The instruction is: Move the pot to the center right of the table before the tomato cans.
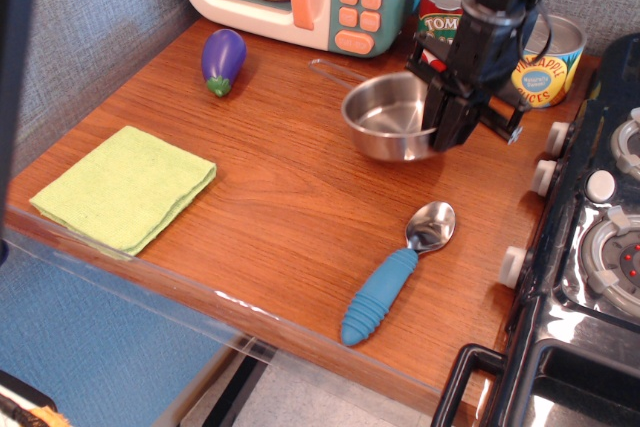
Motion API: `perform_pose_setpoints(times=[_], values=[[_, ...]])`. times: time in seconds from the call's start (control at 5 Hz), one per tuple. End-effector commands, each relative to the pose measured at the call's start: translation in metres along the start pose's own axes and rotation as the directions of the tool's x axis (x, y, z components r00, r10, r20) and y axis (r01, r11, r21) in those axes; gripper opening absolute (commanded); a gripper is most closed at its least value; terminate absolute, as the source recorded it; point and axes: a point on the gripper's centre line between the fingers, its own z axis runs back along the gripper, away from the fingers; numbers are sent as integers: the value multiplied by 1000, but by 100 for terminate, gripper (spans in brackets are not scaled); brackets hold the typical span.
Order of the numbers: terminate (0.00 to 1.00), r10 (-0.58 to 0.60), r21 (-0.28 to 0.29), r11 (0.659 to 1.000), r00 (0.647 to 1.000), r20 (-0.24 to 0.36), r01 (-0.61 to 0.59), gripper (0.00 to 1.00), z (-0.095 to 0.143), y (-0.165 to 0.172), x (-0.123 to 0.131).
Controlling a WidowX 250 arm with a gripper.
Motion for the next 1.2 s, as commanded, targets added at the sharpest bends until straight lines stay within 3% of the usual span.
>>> perform_pose_setpoints(times=[0.0,0.2,0.4,0.6,0.8,1.0], values=[[0,144,-28,989,989,-31,-145,0,0,21,-16],[0,152,-62,987,988,34,-150,100,21,18,-17],[0,180,-117,980,970,165,-162,100,65,26,-20],[0,197,-111,979,941,274,-173,100,111,34,-46],[0,154,-87,987,948,278,-134,100,120,37,-80],[0,125,-65,992,958,259,-112,100,112,36,-100]])
